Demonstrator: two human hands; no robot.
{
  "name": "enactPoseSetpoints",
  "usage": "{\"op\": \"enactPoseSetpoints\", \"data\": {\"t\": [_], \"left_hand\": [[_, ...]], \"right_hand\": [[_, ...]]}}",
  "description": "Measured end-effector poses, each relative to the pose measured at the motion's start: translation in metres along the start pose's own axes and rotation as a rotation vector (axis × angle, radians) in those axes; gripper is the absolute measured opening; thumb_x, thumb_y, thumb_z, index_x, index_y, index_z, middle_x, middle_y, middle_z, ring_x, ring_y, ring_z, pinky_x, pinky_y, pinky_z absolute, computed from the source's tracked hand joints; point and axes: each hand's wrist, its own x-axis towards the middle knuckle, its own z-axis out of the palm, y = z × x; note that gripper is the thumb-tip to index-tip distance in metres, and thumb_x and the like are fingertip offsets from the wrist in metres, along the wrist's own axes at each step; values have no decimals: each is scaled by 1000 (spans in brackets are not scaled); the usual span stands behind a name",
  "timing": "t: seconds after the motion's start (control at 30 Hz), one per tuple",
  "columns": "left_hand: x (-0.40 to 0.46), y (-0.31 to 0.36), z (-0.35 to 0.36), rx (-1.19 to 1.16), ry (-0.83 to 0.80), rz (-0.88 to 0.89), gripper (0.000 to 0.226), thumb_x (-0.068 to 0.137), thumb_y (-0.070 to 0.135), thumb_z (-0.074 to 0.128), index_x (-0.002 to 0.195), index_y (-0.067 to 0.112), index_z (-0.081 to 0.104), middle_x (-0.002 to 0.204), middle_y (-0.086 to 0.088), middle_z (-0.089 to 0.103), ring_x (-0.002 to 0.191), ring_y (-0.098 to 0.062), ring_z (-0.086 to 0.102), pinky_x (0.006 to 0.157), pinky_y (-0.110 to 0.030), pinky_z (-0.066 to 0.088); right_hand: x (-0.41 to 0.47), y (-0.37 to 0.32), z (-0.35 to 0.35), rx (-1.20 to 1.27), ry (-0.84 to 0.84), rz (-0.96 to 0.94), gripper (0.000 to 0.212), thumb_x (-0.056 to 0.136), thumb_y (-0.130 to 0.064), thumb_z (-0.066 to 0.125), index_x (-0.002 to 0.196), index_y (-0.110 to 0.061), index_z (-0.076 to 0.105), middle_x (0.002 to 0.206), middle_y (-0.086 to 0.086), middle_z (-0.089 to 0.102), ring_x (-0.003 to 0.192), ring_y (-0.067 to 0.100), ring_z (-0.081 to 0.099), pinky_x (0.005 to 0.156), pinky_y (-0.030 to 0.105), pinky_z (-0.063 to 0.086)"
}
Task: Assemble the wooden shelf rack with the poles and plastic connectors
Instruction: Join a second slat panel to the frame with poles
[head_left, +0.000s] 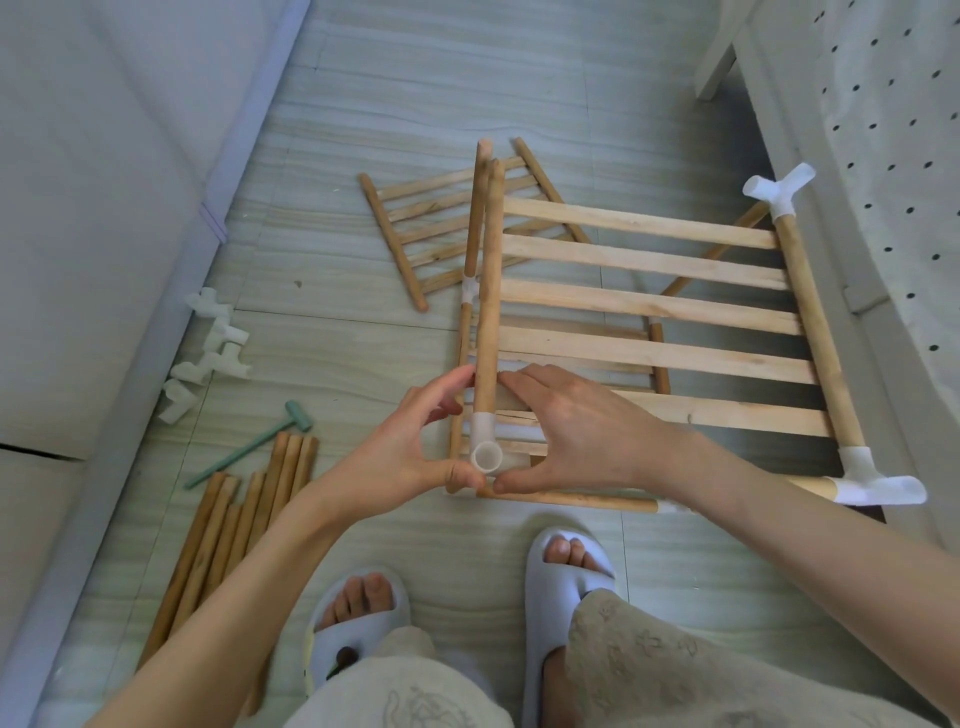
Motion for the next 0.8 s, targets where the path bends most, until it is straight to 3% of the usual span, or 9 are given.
{"op": "enactPoseSetpoints", "data": {"t": [0.13,0.23,0.33,0.43,0.53,0.63,0.8], "left_hand": [[-2,1,-1,13,-60,15,103,58,41,78,142,40,19,146,11,31,131,4,31,109,-17,29],[-1,3,2,-28,-60,9,107,59,37,79,146,35,17,149,12,29,134,2,28,111,-24,31],[1,3,4,-96,-21,21,102,61,19,82,144,30,24,146,10,34,133,-2,32,109,-32,35],[4,-1,4,-59,1,26,100,61,14,84,137,40,26,141,13,38,131,2,33,108,-23,33],[5,-5,3,44,5,36,100,63,16,84,129,54,20,134,21,34,124,11,30,101,-3,25],[2,-8,6,93,29,53,100,64,16,84,131,51,19,130,21,31,121,6,31,97,2,22],[0,-7,4,122,25,47,99,66,18,83,137,46,20,129,22,34,111,12,34,89,5,23]], "right_hand": [[-8,3,2,-32,-52,28,113,62,-73,64,146,-15,15,138,1,34,124,15,32,103,26,30],[-8,4,3,-44,-27,47,102,63,-71,64,140,-14,28,126,-1,39,114,13,33,99,24,32],[-6,2,5,0,-4,54,93,65,-67,66,136,-17,33,119,-4,40,108,11,34,97,25,34],[-5,3,6,2,-2,44,89,66,-63,67,134,-17,33,116,-4,39,102,10,33,92,24,32],[-4,6,5,-19,-4,21,88,66,-63,68,133,-16,35,114,-4,41,96,8,31,83,22,27],[-4,6,5,-51,-2,12,86,65,-63,69,130,-15,38,110,-3,42,90,8,31,76,21,24],[-4,1,5,-87,-15,23,88,67,-63,66,132,-12,37,116,1,45,100,17,41,88,29,36]]}}
